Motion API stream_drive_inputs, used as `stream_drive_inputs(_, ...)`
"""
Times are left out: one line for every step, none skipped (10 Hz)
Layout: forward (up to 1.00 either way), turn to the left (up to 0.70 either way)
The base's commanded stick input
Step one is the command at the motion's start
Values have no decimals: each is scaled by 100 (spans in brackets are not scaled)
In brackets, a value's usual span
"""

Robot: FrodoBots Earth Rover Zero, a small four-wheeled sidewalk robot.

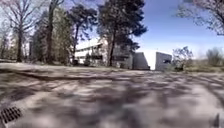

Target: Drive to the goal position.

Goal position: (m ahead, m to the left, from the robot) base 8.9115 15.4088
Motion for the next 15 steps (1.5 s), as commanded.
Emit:
stream_drive_inputs(100,13)
stream_drive_inputs(100,0)
stream_drive_inputs(100,0)
stream_drive_inputs(100,0)
stream_drive_inputs(100,0)
stream_drive_inputs(100,0)
stream_drive_inputs(100,0)
stream_drive_inputs(100,0)
stream_drive_inputs(100,0)
stream_drive_inputs(100,0)
stream_drive_inputs(100,0)
stream_drive_inputs(100,0)
stream_drive_inputs(100,0)
stream_drive_inputs(100,0)
stream_drive_inputs(100,0)
